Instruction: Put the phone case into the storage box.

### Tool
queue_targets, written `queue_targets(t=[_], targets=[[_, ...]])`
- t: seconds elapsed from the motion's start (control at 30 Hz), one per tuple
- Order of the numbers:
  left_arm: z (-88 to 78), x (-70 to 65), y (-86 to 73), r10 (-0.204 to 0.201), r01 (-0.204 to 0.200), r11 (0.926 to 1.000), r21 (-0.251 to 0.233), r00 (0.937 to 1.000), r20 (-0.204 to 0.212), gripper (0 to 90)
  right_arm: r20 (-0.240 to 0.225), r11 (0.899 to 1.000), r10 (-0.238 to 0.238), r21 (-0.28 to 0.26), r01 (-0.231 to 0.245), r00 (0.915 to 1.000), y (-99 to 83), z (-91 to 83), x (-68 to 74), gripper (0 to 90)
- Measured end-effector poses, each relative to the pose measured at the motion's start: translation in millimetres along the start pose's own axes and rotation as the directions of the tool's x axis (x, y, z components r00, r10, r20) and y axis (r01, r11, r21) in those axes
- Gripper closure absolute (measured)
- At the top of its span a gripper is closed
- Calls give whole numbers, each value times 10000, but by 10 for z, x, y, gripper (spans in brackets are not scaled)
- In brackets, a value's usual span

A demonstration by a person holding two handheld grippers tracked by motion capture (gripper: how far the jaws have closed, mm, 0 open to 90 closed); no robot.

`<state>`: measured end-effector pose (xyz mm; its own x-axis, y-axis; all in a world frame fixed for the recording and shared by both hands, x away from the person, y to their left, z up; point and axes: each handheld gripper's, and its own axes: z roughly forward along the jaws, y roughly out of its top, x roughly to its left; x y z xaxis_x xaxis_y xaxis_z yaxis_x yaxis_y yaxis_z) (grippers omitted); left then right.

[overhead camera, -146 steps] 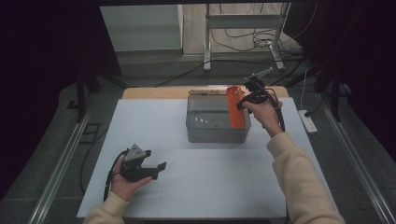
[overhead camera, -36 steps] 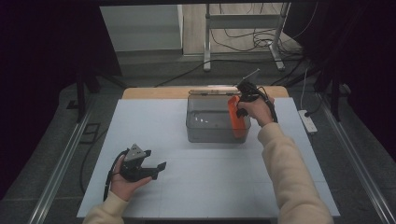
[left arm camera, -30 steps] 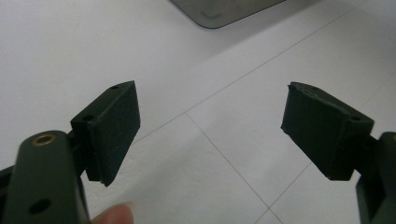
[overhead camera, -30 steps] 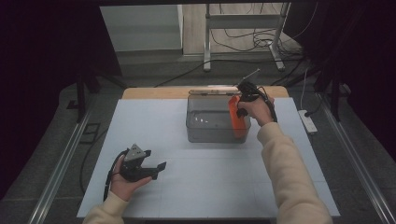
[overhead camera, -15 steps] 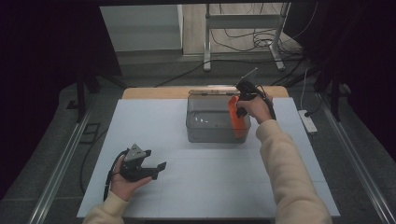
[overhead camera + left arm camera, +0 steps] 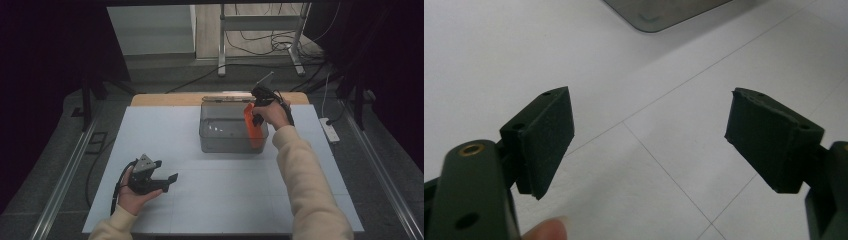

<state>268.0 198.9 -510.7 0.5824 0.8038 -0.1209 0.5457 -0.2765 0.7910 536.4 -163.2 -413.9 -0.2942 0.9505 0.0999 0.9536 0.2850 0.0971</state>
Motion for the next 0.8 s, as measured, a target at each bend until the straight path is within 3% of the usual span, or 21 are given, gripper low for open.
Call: queue_targets(t=[0.8], targets=[[4, -1, -1, 25, -25, 10000, 30, 10000, 2, 193, 197, 10000, 73, -26, -72, 9998, 18, 49, -22, 789]])
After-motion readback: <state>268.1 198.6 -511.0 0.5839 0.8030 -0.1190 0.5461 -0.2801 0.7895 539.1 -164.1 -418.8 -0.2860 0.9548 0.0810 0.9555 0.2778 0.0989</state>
